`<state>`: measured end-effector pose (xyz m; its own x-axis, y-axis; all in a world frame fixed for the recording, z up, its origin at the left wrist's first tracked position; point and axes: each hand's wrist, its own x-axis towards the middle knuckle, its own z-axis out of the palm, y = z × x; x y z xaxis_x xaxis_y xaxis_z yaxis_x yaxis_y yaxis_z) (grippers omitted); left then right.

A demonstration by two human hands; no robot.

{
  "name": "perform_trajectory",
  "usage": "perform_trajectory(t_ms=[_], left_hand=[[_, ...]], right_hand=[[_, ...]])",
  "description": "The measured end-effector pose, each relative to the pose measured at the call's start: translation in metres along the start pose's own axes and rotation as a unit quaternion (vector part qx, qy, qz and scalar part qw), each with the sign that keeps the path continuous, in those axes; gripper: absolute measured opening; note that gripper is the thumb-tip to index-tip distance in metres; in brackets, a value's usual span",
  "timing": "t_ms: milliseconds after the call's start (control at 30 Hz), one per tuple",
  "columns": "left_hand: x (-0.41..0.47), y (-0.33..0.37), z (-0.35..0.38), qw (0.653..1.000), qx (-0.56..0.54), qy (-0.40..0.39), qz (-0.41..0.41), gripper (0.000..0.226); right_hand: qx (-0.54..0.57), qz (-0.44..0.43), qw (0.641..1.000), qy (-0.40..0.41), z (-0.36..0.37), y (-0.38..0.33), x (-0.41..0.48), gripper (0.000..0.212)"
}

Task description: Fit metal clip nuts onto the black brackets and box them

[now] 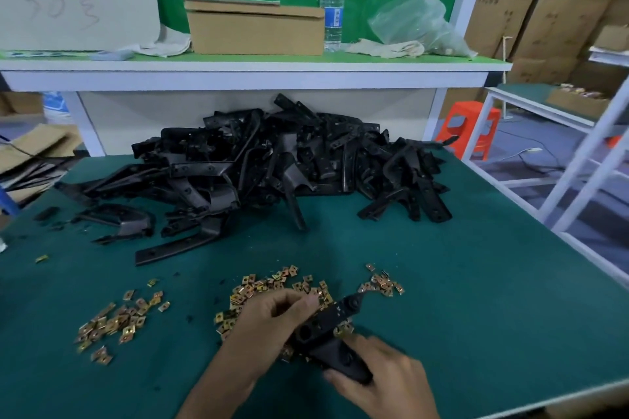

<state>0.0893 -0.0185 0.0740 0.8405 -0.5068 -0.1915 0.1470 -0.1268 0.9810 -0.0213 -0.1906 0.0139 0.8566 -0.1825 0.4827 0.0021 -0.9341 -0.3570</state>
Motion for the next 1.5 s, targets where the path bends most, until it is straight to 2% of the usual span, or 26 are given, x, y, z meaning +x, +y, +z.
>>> perform_trajectory(t_ms=[100,233,433,667,833,1067,1267,1500], left_hand=[[-0.002,0.002,-0.006,1.000,0.010,-0.014,0.002,0.025],[-0.003,0.003,-0.011,0.998,0.053,-0.024,0.014,0.032],[0.003,-0.007,-0.025,0.989,0.140,-0.038,0.012,0.022],[0.004,-0.010,-0.038,0.972,0.214,-0.091,0.017,0.027],[0.005,-0.001,-0.034,0.977,0.191,-0.088,0.037,0.035],[-0.003,0.006,-0.034,0.980,0.186,-0.072,0.011,0.022],[-0.005,0.002,-0.027,0.983,0.175,-0.056,0.015,0.035],[-0.004,0.000,-0.034,0.977,0.196,-0.078,0.020,0.026]], right_hand=[[-0.006,-0.006,1.000,-0.009,0.001,0.002,0.000,0.051],[0.005,0.001,1.000,-0.023,0.003,0.002,0.000,0.046],[-0.026,-0.032,0.999,-0.008,0.003,0.003,0.002,0.051],[-0.047,-0.066,0.997,0.008,0.003,0.004,0.002,0.055],[-0.046,-0.058,0.997,0.001,0.005,0.004,0.003,0.052],[-0.046,-0.053,0.997,-0.015,0.004,0.002,-0.001,0.054],[-0.041,-0.055,0.998,-0.010,0.004,0.000,-0.003,0.055],[-0.047,-0.053,0.997,-0.014,0.005,0.001,-0.003,0.056]])
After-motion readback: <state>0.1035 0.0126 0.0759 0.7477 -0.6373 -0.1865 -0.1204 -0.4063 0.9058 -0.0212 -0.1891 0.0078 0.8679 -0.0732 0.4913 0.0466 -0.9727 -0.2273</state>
